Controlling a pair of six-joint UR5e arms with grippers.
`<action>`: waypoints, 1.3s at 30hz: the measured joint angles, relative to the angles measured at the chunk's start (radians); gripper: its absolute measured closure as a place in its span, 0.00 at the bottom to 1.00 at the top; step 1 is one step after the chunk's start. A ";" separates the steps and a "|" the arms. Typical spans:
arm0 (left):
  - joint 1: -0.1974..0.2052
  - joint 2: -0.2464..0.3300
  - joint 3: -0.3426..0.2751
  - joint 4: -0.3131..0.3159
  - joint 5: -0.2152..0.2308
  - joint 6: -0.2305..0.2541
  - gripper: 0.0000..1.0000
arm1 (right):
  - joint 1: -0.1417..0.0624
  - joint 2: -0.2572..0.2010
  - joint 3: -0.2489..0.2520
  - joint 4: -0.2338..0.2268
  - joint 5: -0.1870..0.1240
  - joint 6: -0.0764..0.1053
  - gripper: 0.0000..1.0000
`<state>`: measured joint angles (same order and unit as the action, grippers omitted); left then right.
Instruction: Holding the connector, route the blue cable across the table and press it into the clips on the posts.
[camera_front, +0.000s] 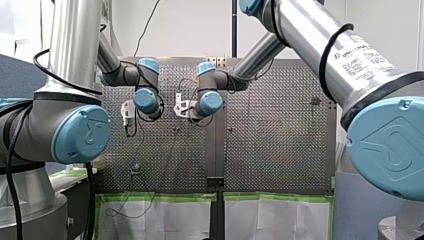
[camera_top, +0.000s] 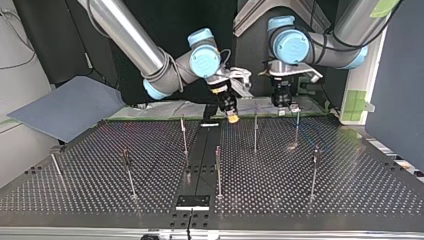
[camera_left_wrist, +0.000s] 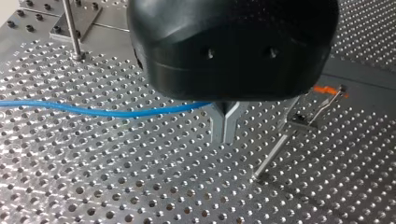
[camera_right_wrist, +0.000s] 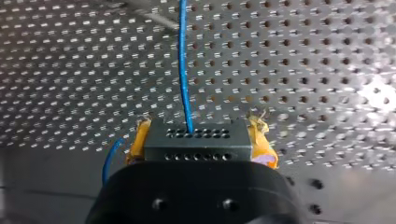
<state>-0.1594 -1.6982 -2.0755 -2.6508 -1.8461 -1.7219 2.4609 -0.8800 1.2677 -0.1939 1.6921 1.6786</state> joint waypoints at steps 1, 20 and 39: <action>-0.001 -0.005 -0.001 0.000 -0.001 -0.001 0.99 | -0.001 0.000 0.007 0.000 0.000 0.000 1.00; -0.012 -0.113 -0.031 0.050 -0.007 -0.008 0.99 | -0.012 0.000 0.031 0.000 -0.022 0.010 1.00; 0.005 -0.201 -0.009 0.141 0.067 -0.018 0.99 | -0.070 0.010 0.056 -0.009 -0.081 0.025 1.00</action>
<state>-0.1545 -1.8990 -2.0847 -2.5099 -1.7791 -1.7402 2.3913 -0.8698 1.3242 -0.2034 1.6114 1.7035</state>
